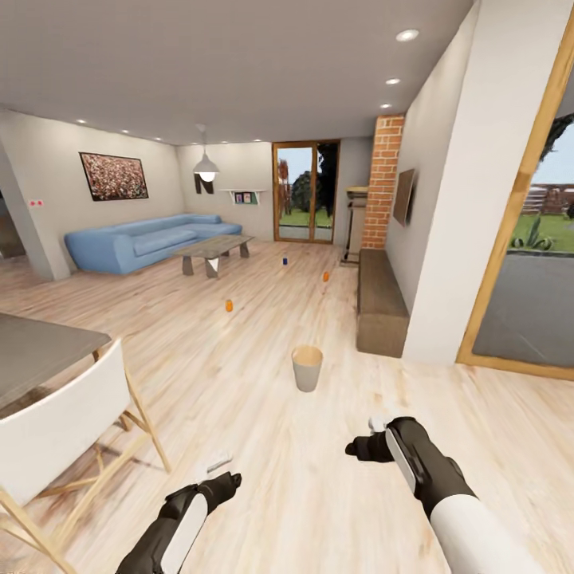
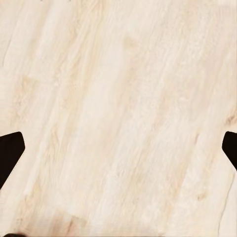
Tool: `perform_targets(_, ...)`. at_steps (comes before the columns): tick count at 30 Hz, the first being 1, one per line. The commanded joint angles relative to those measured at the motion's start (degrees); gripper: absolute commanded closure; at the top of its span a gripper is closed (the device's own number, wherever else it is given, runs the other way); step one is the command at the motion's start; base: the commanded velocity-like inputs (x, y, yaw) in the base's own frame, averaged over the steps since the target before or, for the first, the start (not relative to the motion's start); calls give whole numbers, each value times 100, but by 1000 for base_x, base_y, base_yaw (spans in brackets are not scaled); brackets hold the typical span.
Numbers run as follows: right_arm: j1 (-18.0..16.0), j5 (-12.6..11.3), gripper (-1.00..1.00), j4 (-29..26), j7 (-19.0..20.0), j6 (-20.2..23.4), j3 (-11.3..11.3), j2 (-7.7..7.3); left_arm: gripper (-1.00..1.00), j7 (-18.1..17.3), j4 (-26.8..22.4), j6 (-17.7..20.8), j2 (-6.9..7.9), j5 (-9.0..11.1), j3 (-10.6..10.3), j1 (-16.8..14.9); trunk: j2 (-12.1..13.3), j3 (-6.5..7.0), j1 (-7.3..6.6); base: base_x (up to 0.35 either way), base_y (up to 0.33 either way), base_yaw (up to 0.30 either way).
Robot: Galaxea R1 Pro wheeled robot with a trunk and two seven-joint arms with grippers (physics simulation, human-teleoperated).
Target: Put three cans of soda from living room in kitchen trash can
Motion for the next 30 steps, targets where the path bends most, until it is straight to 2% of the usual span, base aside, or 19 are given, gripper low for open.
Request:
perform_targets(1, -2, -3, -100, 21, 1, -34, -5, -4, -100, 105, -7, 181, -31, 63, -39, -25, 0, 0, 0, 346, -79, 277)
perform_targets(6, -2, 20, -100, 126, 12, -396, -5, -8, -100, 273, 71, 485, -92, 281, -95, -77, 0, 0, 0, 346, -80, 145)
perform_targets(16, -2, 15, -100, 169, -11, -453, 2, -5, -100, 290, 434, 185, -101, 321, -103, -85, 0, 0, 0, 346, -80, 13)
perform_targets(30, -101, 15, -100, 485, -56, -448, -6, 3, -100, 290, 458, 148, -102, 315, -111, -85, 0, 0, 0, 345, -75, 0)
